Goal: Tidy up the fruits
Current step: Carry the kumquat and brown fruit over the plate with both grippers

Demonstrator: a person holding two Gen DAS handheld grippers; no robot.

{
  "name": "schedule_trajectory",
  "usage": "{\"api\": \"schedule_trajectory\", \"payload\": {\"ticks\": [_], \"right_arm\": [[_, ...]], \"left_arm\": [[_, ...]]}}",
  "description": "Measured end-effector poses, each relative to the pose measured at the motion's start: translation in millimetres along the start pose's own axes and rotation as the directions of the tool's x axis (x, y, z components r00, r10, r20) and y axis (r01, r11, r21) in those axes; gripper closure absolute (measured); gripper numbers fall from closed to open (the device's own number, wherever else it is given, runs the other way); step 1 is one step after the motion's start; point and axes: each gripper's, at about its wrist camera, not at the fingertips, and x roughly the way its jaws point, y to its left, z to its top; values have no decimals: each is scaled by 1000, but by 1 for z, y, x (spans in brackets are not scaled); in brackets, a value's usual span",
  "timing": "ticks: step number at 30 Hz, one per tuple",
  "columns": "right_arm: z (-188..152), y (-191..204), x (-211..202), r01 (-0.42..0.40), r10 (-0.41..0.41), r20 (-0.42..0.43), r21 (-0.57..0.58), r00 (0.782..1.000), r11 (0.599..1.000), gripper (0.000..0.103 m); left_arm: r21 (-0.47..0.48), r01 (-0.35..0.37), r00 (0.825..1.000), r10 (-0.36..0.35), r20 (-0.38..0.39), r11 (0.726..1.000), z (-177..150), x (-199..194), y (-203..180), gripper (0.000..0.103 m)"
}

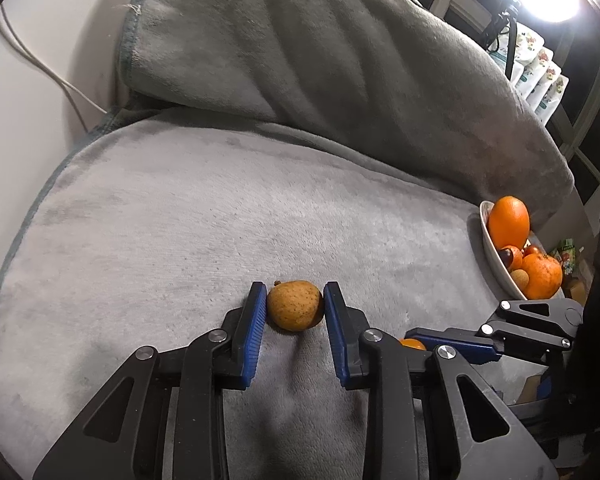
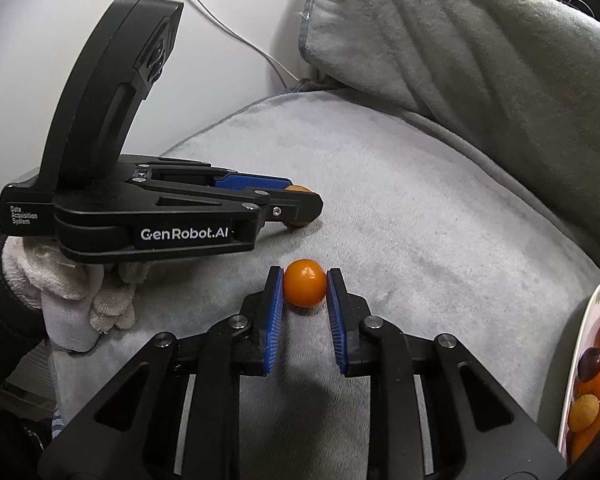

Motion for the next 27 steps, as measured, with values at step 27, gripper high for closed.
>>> {"api": "schedule_trajectory", "payload": {"ticks": [27], "right_arm": [[-26,-23,-79,52,-62,109,91,992,995,80]], "left_arm": [[77,46,997,-50,62,996,3,-31,-58,76]]}}
